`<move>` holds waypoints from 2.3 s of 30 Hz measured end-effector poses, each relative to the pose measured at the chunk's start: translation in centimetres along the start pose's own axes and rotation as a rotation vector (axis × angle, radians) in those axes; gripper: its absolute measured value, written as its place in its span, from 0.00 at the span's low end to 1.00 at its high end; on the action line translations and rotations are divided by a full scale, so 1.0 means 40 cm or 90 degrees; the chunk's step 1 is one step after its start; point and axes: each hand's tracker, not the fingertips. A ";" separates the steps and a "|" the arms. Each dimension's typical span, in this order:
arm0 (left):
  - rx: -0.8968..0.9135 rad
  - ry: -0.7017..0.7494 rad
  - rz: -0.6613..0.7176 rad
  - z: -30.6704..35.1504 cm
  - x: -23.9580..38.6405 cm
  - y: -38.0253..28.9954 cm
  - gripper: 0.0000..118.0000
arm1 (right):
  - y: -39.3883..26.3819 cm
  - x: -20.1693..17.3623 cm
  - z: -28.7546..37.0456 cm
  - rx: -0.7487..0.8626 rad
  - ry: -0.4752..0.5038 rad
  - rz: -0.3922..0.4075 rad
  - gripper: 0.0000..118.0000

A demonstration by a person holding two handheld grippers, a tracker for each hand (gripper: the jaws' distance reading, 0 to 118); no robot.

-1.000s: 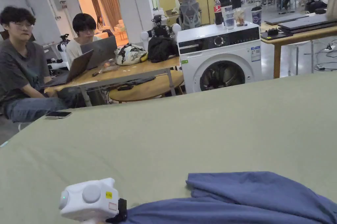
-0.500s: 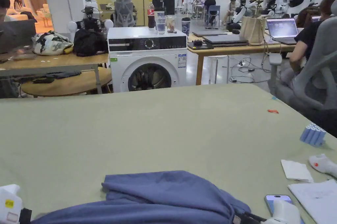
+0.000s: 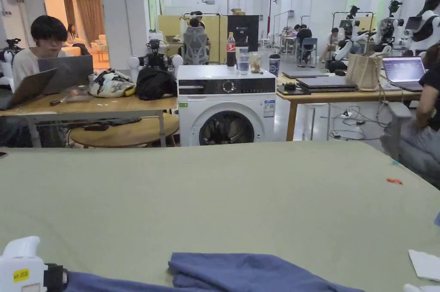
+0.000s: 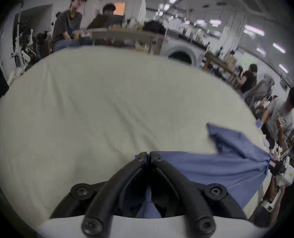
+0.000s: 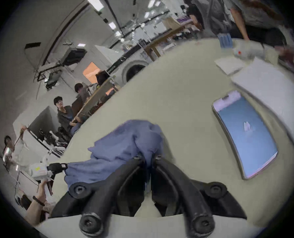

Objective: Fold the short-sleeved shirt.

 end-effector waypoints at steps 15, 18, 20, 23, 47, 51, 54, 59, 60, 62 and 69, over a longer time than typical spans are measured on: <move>0.344 0.016 -0.034 0.404 0.047 0.327 0.00 | 0.422 -0.406 0.018 0.164 0.041 0.222 0.01; 0.364 0.019 -0.027 0.403 0.043 0.401 0.00 | 0.503 -0.466 -0.001 0.193 0.028 0.254 0.01; 0.370 0.024 -0.021 0.388 0.038 0.458 0.00 | 0.553 -0.499 -0.017 0.209 0.023 0.259 0.01; 0.388 0.036 -0.018 0.360 0.035 0.537 0.00 | 0.630 -0.541 -0.053 0.218 0.017 0.261 0.01; 0.333 0.079 -0.061 0.057 0.079 0.723 0.00 | 0.823 -0.588 -0.425 0.179 -0.053 0.248 0.01; 0.286 0.057 -0.027 0.003 0.050 0.610 0.00 | 0.716 -0.498 -0.449 0.140 -0.083 0.286 0.01; 0.266 0.039 -0.015 -0.004 0.032 0.496 0.00 | 0.625 -0.408 -0.427 0.115 -0.083 0.279 0.01; 0.216 0.027 -0.012 0.053 0.020 0.233 0.00 | 0.432 -0.247 -0.339 0.064 -0.093 0.265 0.01; 0.195 0.019 -0.001 0.068 0.015 0.175 0.00 | 0.386 -0.207 -0.316 0.047 -0.087 0.252 0.01; 0.177 -0.002 0.032 0.091 0.002 0.058 0.00 | 0.304 -0.127 -0.289 0.035 -0.094 0.227 0.01; 0.137 -0.003 0.105 0.157 -0.054 -0.229 0.00 | 0.057 0.019 -0.139 0.006 -0.103 0.109 0.01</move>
